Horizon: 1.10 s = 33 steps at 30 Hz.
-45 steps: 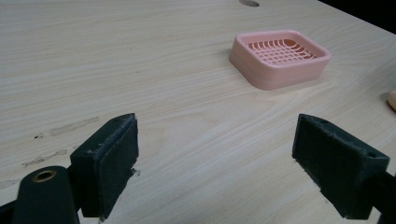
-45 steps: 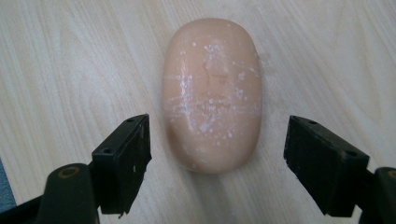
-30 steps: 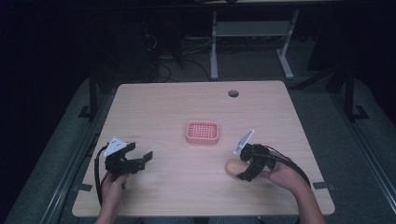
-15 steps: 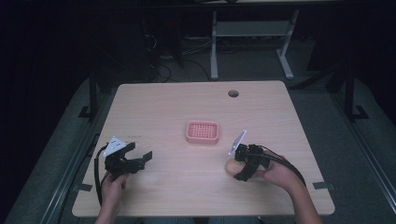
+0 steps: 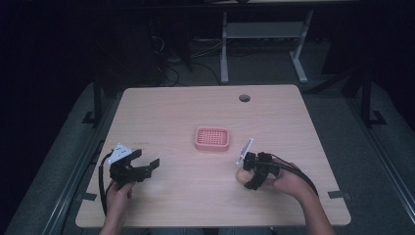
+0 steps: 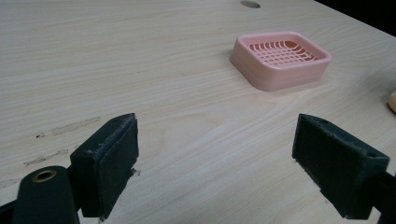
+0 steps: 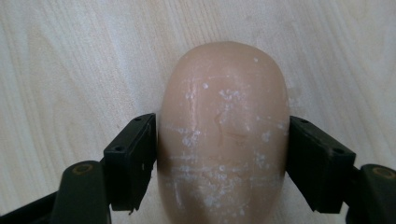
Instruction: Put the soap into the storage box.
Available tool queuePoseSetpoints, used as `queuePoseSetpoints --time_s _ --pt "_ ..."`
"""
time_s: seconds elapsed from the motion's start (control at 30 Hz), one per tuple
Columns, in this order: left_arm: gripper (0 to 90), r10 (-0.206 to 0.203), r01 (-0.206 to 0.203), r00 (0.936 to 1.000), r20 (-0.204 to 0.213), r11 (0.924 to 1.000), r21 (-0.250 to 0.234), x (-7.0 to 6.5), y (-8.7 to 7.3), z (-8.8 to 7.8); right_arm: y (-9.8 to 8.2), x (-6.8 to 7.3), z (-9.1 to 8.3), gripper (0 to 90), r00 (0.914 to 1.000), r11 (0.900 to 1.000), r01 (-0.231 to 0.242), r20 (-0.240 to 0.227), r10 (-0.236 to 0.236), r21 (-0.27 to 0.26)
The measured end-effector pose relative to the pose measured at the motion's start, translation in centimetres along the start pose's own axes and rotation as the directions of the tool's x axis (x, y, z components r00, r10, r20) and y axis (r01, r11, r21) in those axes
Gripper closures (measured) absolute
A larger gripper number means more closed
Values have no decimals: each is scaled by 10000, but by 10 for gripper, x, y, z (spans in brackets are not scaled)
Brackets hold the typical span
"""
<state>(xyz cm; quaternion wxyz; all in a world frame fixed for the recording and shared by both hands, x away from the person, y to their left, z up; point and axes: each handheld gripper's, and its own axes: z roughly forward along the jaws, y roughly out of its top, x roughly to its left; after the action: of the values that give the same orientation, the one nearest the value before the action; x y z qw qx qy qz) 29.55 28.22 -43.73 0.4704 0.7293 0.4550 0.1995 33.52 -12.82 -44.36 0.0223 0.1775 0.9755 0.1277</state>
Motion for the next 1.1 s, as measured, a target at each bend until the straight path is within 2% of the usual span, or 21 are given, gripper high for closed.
queuePoseSetpoints --time_s 0.6,0.83,0.93,0.97,1.1 --pt "143 -2 2 10000 17 10000 -12 0 0 0 1 -1 1 311 10000 10000 -80 -29 81 47" --pt "142 7 -7 10000 15 10000 -14 0 0 0 3 2 0 317 9995 9994 294 64 -295 164" --pt "142 -10 10 10000 14 10000 -8 0 0 0 4 4 -3 318 9992 9994 357 176 -357 29" --pt "143 -6 6 10000 14 10000 -9 0 0 0 5 3 -6 318 9992 9992 366 186 -362 -177" --pt "143 7 -7 10000 16 10000 -8 0 0 0 7 2 -10 318 9989 9989 420 232 -415 -189"
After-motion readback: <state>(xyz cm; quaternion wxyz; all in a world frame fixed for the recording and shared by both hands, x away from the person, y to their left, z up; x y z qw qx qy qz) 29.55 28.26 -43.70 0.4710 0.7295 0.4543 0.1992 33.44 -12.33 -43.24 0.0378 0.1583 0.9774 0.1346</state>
